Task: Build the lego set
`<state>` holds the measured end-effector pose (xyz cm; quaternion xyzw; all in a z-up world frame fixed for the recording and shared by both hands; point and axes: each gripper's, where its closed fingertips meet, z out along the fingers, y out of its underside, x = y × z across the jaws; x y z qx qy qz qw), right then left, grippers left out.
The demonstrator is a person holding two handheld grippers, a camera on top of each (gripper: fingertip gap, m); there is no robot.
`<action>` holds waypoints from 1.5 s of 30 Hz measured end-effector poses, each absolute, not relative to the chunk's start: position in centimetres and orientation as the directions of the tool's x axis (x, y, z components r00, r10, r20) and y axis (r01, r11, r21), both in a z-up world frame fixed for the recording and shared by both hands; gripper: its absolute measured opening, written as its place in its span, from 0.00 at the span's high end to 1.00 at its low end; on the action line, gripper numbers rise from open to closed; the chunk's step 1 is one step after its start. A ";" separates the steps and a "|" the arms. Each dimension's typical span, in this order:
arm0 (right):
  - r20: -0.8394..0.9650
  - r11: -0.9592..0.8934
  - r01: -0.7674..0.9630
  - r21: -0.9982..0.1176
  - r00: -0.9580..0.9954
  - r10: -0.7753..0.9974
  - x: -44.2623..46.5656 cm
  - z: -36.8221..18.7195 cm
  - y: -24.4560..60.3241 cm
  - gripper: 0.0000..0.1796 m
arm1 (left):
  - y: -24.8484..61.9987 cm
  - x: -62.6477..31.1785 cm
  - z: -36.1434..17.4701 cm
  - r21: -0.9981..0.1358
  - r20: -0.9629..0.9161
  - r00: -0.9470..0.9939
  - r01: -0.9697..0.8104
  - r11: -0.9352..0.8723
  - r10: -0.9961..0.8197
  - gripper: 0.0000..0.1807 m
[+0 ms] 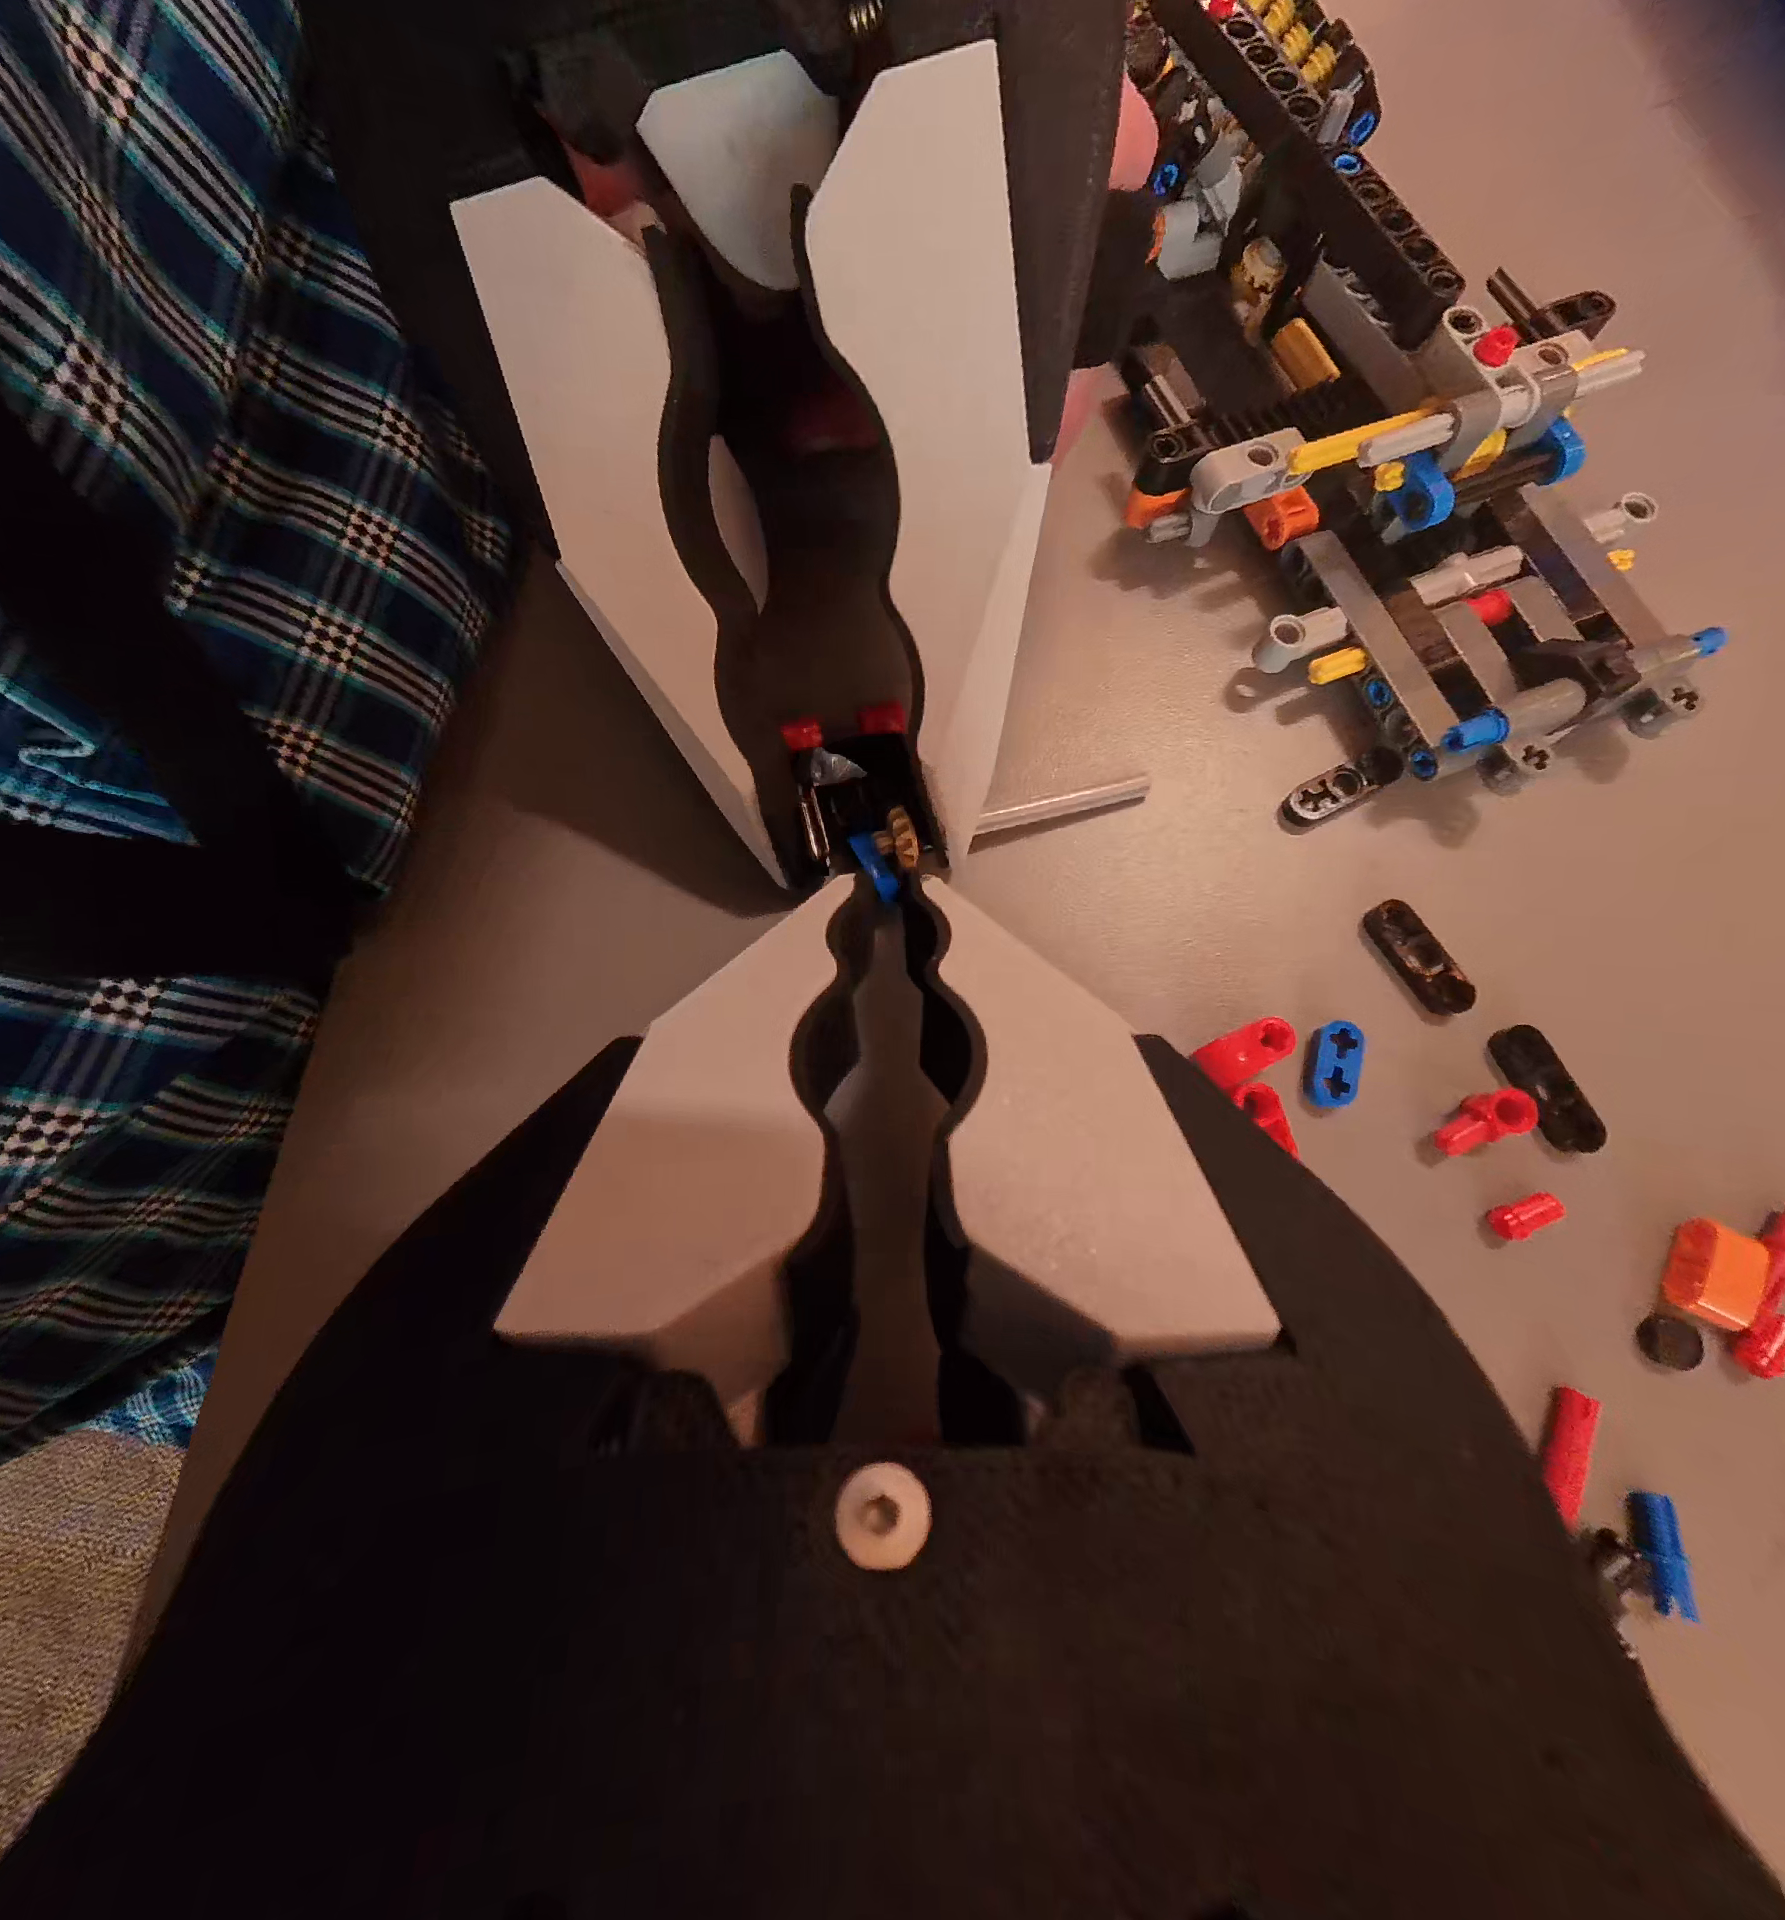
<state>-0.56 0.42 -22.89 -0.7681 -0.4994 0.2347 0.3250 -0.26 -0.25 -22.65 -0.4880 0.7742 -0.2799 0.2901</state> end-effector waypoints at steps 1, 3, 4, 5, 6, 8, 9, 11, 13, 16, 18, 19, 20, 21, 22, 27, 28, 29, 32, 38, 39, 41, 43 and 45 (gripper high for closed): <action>-0.037 -0.294 0.612 -0.734 0.397 0.917 -0.6 -22.9 0.4 0.98 | -0.3 -0.3 -22.7 -0.716 -0.178 -0.356 -0.592 0.369 -0.917 0.86; -0.047 -0.317 0.601 -0.734 0.420 0.906 -0.7 -22.9 0.4 0.99 | -0.2 -0.2 -22.6 -0.716 -0.186 -0.354 -0.591 0.373 -0.917 0.87; -0.063 -0.339 0.590 -0.733 0.436 0.898 -0.7 -22.9 0.4 0.99 | -0.2 -0.2 -22.6 -0.716 -0.186 -0.353 -0.591 0.372 -0.917 0.87; -0.068 -0.350 0.584 -0.732 0.448 0.891 -0.7 -22.9 0.4 0.99 | -0.2 -0.2 -22.7 -0.716 -0.185 -0.352 -0.592 0.371 -0.918 0.87; -0.078 -0.367 0.575 -0.731 0.463 0.883 -0.7 -22.9 0.4 0.99 | -0.1 -0.2 -22.7 -0.715 -0.186 -0.350 -0.592 0.371 -0.918 0.87; -0.098 -0.398 0.557 -0.729 0.491 0.866 -0.7 -22.8 0.4 0.99 | -0.1 -0.2 -22.7 -0.715 -0.188 -0.348 -0.592 0.371 -0.918 0.87; -0.094 -0.401 0.554 -0.729 0.499 0.861 -0.7 -22.8 0.4 0.99 | -0.1 -0.2 -22.7 -0.715 -0.187 -0.348 -0.593 0.370 -0.919 0.87; -0.104 -0.419 0.542 -0.729 0.518 0.849 -0.7 -22.8 0.4 0.99 | -0.1 -0.2 -22.7 -0.715 -0.188 -0.348 -0.592 0.371 -0.918 0.87; -0.117 -0.439 0.529 -0.727 0.534 0.837 -0.7 -22.8 0.5 0.99 | -0.1 -0.2 -22.7 -0.715 -0.190 -0.348 -0.592 0.372 -0.918 0.87; -0.132 -0.475 0.498 -0.725 0.577 0.806 -0.7 -22.8 0.5 0.99 | 0.0 -0.1 -22.7 -0.715 -0.188 -0.343 -0.594 0.368 -0.920 0.87; -0.124 -0.486 0.489 -0.724 0.602 0.789 -0.7 -22.8 0.5 0.99 | 0.1 -0.1 -22.7 -0.715 -0.185 -0.342 -0.596 0.365 -0.921 0.87; -0.136 -0.499 0.476 -0.724 0.611 0.780 -0.8 -22.8 0.5 0.99 | 0.1 -0.1 -22.7 -0.715 -0.186 -0.341 -0.596 0.365 -0.922 0.87; -0.143 -0.507 0.469 -0.724 0.616 0.775 -0.9 -22.8 0.5 0.99 | 0.1 -0.1 -22.7 -0.715 -0.188 -0.341 -0.595 0.366 -0.921 0.87; -0.157 -0.520 0.458 -0.722 0.623 0.766 -0.9 -22.8 0.5 0.99 | 0.1 -0.1 -22.7 -0.715 -0.188 -0.343 -0.595 0.367 -0.921 0.87; -0.173 -0.536 0.442 -0.719 0.632 0.755 -0.9 -22.8 0.6 1.00 | 0.1 -0.1 -22.7 -0.715 -0.188 -0.340 -0.596 0.366 -0.921 0.87; -0.191 -0.570 0.407 -0.714 0.670 0.718 -1.0 -22.8 0.7 1.00 | 0.2 0.0 -22.8 -0.715 -0.187 -0.335 -0.598 0.362 -0.923 0.87; -0.188 -0.574 0.405 -0.712 0.678 0.711 -1.0 -22.8 0.8 1.00 | 0.2 0.0 -22.8 -0.716 -0.186 -0.334 -0.598 0.360 -0.924 0.87; -0.190 -0.578 0.400 -0.712 0.683 0.706 -1.0 -22.8 0.8 1.00 | 0.2 0.1 -22.8 -0.716 -0.185 -0.333 -0.598 0.359 -0.924 0.87; -0.174 -0.568 0.403 -0.718 0.686 0.707 -1.0 -22.8 0.8 1.00 | 0.4 0.1 -22.7 -0.718 -0.184 -0.326 -0.600 0.353 -0.927 0.86; -0.167 -0.558 0.408 -0.723 0.681 0.713 -1.0 -22.8 0.9 1.00 | 0.7 0.1 -21.4 -0.780 -0.127 -0.291 -0.561 0.277 -0.948 0.81; -0.166 -0.558 0.408 -0.723 0.681 0.713 -1.0 -22.8 0.9 1.00 | 0.9 0.0 -21.3 -0.785 -0.130 -0.276 -0.558 0.269 -0.952 0.80; -0.165 -0.557 0.409 -0.723 0.681 0.714 -1.0 -22.8 0.9 1.00 | 1.3 -0.4 -21.9 -0.759 -0.150 -0.262 -0.588 0.281 -0.953 0.79; -0.162 -0.556 0.410 -0.723 0.681 0.714 -1.0 -22.8 0.9 1.00 | 1.6 -0.5 -22.0 -0.753 -0.159 -0.253 -0.594 0.283 -0.954 0.78; -0.160 -0.556 0.410 -0.723 0.683 0.713 -1.0 -22.8 0.9 1.00 | 1.5 -0.7 -22.5 -0.732 -0.146 -0.271 -0.617 0.288 -0.952 0.78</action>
